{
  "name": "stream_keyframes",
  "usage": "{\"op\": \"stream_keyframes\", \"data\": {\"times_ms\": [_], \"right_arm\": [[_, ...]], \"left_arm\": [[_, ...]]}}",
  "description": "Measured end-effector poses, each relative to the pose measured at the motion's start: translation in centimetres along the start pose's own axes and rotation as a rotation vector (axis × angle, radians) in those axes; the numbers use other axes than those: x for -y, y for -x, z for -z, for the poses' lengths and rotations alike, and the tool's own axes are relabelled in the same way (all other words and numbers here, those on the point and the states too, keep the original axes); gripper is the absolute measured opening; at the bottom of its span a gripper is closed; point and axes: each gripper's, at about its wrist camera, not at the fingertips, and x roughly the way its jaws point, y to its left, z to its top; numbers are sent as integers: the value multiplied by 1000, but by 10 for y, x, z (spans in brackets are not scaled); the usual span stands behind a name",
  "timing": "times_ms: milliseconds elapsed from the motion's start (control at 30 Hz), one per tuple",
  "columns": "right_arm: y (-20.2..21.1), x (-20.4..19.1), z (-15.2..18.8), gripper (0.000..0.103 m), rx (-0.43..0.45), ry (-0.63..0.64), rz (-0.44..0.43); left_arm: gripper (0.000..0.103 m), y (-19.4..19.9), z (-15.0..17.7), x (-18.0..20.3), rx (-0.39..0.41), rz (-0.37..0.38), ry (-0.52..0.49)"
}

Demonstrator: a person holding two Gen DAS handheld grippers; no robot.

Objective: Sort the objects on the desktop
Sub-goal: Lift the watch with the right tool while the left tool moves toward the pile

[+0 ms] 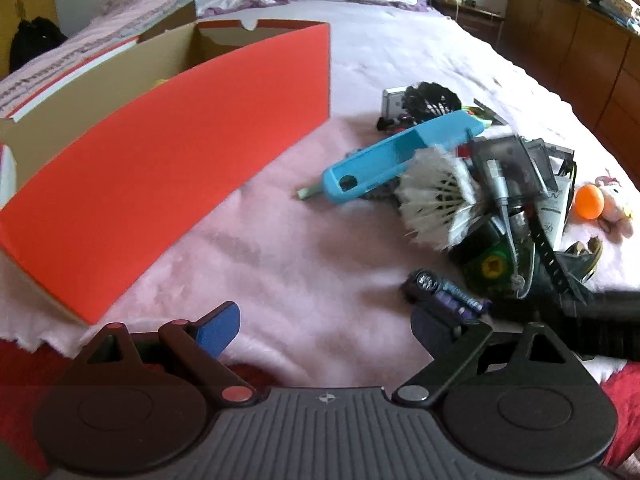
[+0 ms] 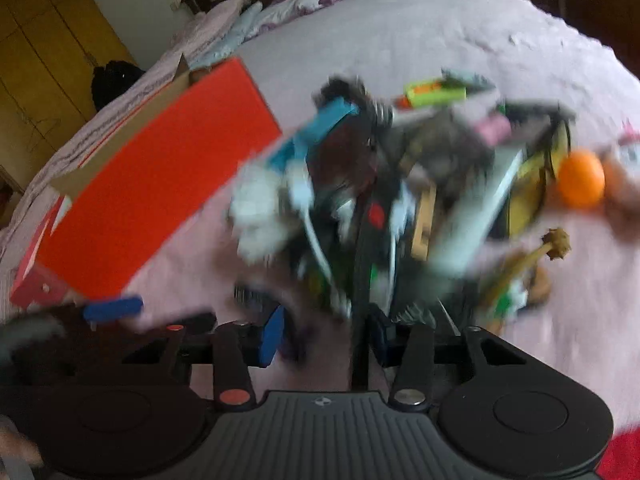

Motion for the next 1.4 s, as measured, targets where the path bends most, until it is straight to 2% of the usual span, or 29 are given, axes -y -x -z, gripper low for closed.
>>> {"op": "stream_keyframes", "data": {"times_ms": [167,367,500,600,767,867,1167,1233,1300,1367,1400], "right_arm": [[14,-3,25,48,-10,39,-2],[36,0,28,48,73,87,54],[45,7,31,39,101,77,110],[52,14,34,36,111,51,102],[55,9,44,36,74,113,89],[60,2,49,35,81,164,100],[37,-6,20,34,105,254,174],[32,-8,13,29,110,274,191],[27,-10,6,16,116,294,208],[21,-12,-1,12,121,313,225],[18,-13,-5,3,123,323,233]], "left_arm": [[93,5,6,-3,0,8,20],[93,13,9,13,27,63,-11],[93,17,9,25,40,104,-40],[93,20,10,32,49,128,-60],[93,18,11,38,48,140,-82],[93,16,12,39,43,137,-87],[93,9,13,42,19,138,-83],[93,9,13,43,18,139,-88],[93,13,13,43,30,135,-100],[92,16,13,42,44,130,-111],[92,18,13,42,51,128,-115]]}}
